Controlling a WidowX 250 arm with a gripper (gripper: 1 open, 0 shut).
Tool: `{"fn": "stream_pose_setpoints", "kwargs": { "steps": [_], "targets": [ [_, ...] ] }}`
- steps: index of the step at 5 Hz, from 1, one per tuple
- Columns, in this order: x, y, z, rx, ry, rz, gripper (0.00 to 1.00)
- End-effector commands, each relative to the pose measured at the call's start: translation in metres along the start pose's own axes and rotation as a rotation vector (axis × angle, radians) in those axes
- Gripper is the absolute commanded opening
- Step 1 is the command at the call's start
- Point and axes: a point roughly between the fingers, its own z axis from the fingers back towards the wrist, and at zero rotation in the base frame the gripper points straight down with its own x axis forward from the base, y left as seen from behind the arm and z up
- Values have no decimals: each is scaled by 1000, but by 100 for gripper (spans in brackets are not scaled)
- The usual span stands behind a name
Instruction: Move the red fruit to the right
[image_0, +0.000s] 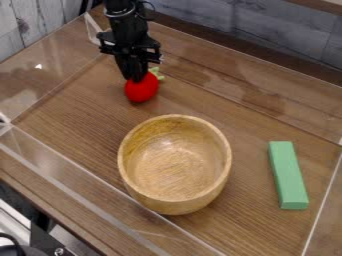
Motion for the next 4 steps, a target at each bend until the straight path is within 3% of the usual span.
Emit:
{"fn": "stream_pose_setpoints", "kwargs": {
  "steps": [1, 3, 4],
  "targets": [
    [25, -11, 30, 37, -82, 24, 0],
    [50, -46, 50, 48, -141, 131, 0],
    [49, -70, 58, 35, -156, 106, 0]
  ]
}}
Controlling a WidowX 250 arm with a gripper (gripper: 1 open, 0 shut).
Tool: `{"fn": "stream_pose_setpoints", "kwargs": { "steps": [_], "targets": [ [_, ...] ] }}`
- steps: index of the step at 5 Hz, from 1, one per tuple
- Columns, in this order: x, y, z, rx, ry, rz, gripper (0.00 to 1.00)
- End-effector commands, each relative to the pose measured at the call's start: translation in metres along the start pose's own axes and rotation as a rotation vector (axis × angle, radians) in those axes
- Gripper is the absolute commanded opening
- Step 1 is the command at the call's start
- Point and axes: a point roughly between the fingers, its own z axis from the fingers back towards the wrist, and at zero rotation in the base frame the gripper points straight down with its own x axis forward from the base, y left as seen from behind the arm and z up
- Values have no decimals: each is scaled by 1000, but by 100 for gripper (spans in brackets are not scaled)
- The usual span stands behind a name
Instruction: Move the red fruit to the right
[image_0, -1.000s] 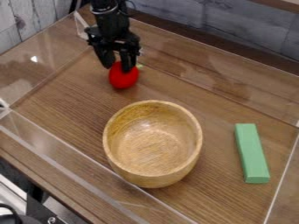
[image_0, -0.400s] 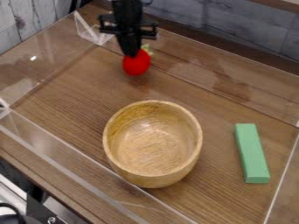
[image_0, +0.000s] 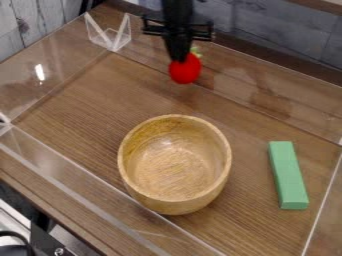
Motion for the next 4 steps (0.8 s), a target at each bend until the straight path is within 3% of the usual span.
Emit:
{"fn": "stream_pose_setpoints", "kwargs": {
  "steps": [1, 3, 4],
  "targets": [
    [7, -16, 36, -4, -105, -25, 0],
    [-4, -54, 29, -12, -115, -44, 0],
    [-9, -74, 15, -13, -115, -56, 0]
  ]
}}
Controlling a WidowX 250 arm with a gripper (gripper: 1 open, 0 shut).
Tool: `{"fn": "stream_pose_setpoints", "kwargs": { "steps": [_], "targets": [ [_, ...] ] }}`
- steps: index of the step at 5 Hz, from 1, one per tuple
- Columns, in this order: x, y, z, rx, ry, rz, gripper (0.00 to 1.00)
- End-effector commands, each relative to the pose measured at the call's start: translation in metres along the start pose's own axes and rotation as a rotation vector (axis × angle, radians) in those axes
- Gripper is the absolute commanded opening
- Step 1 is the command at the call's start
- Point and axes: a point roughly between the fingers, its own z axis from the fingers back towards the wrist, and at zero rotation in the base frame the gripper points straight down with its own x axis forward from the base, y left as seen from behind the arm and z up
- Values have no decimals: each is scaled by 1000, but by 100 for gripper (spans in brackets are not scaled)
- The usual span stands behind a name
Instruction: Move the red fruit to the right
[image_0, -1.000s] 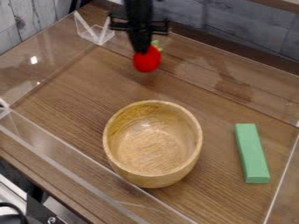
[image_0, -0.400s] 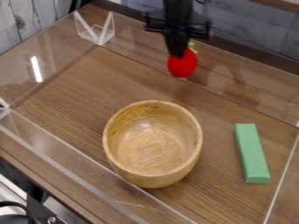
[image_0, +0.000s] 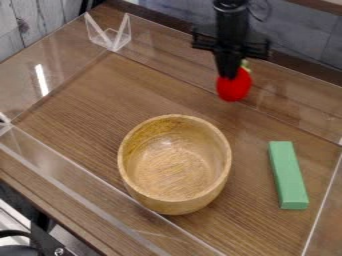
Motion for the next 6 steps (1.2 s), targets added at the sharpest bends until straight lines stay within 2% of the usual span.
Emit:
{"fn": "stream_pose_setpoints", "kwargs": {
  "steps": [1, 3, 5, 6],
  "targets": [
    [7, -7, 6, 4, -65, 24, 0],
    [3, -14, -11, 1, -70, -10, 0],
    [4, -9, -9, 10, -85, 29, 0],
    [8, -6, 6, -4, -90, -21, 0]
  ]
}}
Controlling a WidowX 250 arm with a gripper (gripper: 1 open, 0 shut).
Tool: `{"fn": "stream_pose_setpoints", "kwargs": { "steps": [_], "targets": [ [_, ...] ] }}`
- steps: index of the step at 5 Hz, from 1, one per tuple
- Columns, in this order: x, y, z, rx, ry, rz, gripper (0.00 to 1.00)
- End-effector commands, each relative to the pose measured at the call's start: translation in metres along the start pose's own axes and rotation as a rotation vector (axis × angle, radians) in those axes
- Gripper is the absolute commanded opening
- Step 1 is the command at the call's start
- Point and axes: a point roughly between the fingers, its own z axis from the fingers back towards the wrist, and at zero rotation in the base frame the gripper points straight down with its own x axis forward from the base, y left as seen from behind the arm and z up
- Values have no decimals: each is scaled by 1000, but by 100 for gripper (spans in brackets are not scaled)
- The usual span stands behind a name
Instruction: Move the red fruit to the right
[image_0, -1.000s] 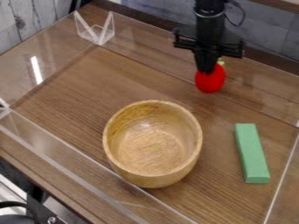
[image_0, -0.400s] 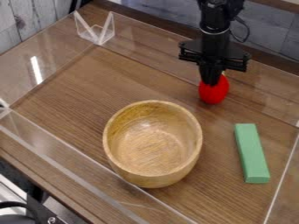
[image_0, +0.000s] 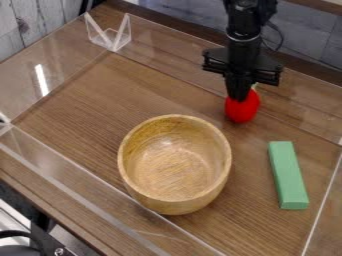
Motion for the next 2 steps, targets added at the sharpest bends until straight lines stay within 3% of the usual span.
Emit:
{"fn": "stream_pose_setpoints", "kwargs": {
  "steps": [1, 2],
  "targets": [
    [30, 1, 48, -32, -108, -52, 0],
    [26, -1, 39, -37, -111, -80, 0]
  ]
}}
